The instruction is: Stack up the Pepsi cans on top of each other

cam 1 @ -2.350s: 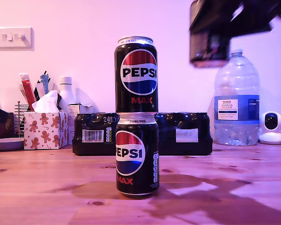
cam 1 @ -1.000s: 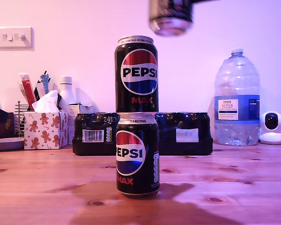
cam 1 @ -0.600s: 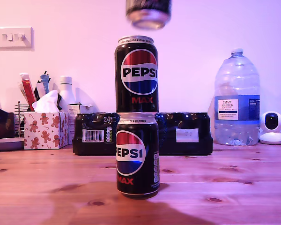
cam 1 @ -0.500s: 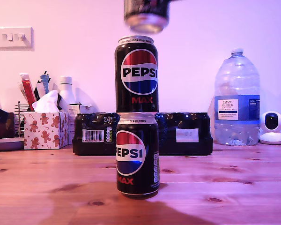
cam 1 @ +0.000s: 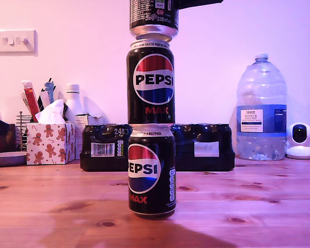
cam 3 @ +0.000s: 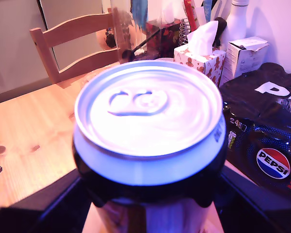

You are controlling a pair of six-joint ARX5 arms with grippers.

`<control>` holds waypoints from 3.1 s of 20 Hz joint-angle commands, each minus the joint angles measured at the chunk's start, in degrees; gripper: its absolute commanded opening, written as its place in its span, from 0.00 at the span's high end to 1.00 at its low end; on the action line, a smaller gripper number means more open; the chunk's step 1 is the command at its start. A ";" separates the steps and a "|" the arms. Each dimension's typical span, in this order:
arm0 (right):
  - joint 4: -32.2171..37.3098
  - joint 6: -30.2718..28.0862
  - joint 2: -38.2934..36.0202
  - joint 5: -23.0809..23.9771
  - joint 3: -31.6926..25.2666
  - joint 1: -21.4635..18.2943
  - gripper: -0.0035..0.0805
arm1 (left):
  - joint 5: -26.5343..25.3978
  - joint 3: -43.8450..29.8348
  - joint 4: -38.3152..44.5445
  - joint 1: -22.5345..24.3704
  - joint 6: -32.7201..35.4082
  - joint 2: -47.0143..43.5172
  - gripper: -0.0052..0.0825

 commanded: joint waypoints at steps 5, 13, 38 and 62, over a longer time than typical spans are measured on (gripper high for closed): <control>2.36 -0.17 1.33 0.00 3.04 0.59 0.33 | -0.11 -0.98 -0.81 -0.20 -0.13 0.24 0.96; 1.86 -1.70 1.33 -0.02 3.04 0.59 0.33 | -0.11 -0.98 -0.83 -0.20 -0.13 0.24 0.96; 2.73 -1.20 1.27 -0.07 3.06 0.59 0.11 | -0.11 -0.98 -0.90 -0.20 -0.11 0.24 0.96; -2.14 -7.82 -2.10 11.43 11.93 0.26 0.19 | -0.11 -0.98 -0.37 -0.20 -0.15 0.22 0.96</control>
